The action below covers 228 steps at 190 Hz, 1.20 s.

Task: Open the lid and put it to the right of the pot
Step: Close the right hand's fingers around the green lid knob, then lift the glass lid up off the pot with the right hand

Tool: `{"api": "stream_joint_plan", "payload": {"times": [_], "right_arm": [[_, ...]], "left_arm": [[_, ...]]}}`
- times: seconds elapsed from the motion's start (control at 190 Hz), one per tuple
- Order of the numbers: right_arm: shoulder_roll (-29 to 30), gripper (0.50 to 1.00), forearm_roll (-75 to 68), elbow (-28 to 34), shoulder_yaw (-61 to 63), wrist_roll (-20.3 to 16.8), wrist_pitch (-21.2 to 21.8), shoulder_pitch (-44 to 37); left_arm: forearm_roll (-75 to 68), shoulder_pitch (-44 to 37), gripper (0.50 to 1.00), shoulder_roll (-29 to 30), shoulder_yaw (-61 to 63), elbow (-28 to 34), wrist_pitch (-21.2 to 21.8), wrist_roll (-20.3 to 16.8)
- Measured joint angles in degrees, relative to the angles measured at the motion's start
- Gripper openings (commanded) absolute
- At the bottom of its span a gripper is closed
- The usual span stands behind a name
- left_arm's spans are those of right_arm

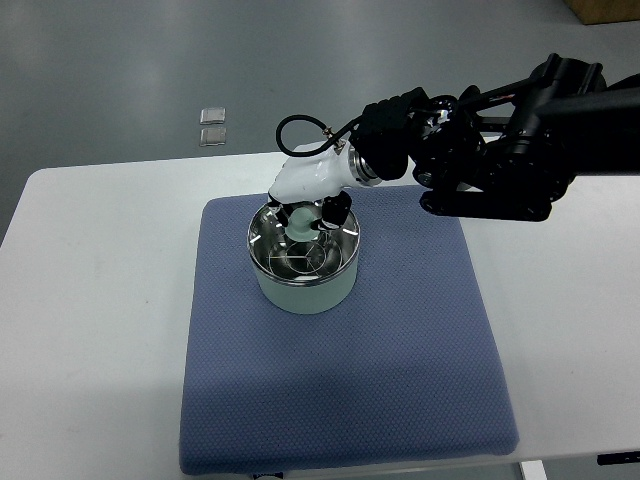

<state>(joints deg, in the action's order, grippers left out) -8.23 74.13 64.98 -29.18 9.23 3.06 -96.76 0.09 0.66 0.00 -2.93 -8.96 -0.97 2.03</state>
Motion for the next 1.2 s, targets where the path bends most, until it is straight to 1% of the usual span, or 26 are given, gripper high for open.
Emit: {"api": "stream_joint_plan", "payload": {"times": [0.679, 0.684, 0.694, 0.831, 0.889, 0.973, 1.0, 1.042, 1.094, 1.099, 1.11, 1.199], "right_arm": [[-0.13, 0.646, 0.45, -0.12, -0.09, -0.2, -0.07, 0.18], [-0.13, 0.635, 0.45, -0.12, -0.09, -0.2, -0.07, 0.18], [-0.11, 0.631, 0.44, -0.12, -0.09, -0.21, -0.07, 0.18], [-0.04, 0.613, 0.41, -0.14, -0.09, -0.31, -0.11, 0.25], [-0.03, 0.586, 0.41, -0.17, -0.09, -0.33, -0.12, 0.26], [-0.03, 0.568, 0.41, -0.21, -0.09, -0.35, -0.12, 0.26], [-0.03, 0.543, 0.41, -0.24, -0.09, -0.35, -0.12, 0.26], [-0.03, 0.525, 0.41, -0.27, -0.09, -0.35, -0.14, 0.26], [-0.03, 0.525, 0.41, -0.3, -0.09, -0.35, -0.16, 0.26], [-0.03, 0.505, 0.41, -0.31, -0.09, -0.35, -0.17, 0.26], [-0.03, 0.5, 0.41, -0.31, -0.09, -0.35, -0.18, 0.26], [-0.03, 0.5, 0.41, -0.36, -0.09, -0.35, -0.34, 0.26]], "left_arm": [[0.0, 0.01, 1.0, 0.0, 0.02, 0.0, 0.0, -0.02], [0.0, 0.01, 1.0, 0.0, 0.02, 0.0, 0.0, -0.02], [0.0, 0.01, 1.0, 0.0, 0.02, 0.0, 0.0, -0.02], [0.0, 0.0, 1.0, 0.0, 0.02, 0.0, 0.0, -0.02], [0.0, 0.0, 1.0, 0.0, 0.02, 0.0, 0.0, -0.01], [0.0, -0.01, 1.0, 0.0, 0.02, 0.0, 0.0, -0.02], [0.0, -0.01, 1.0, 0.0, 0.02, 0.0, 0.0, -0.02], [0.0, -0.02, 1.0, 0.0, 0.02, 0.0, 0.0, -0.02], [0.0, -0.01, 1.0, 0.0, 0.02, 0.0, 0.0, -0.01], [0.0, -0.02, 1.0, 0.0, 0.02, 0.0, 0.0, -0.01], [0.0, -0.02, 1.0, 0.0, 0.02, 0.0, 0.0, -0.01], [0.0, -0.02, 1.0, 0.0, 0.02, 0.0, 0.0, -0.01]]}}
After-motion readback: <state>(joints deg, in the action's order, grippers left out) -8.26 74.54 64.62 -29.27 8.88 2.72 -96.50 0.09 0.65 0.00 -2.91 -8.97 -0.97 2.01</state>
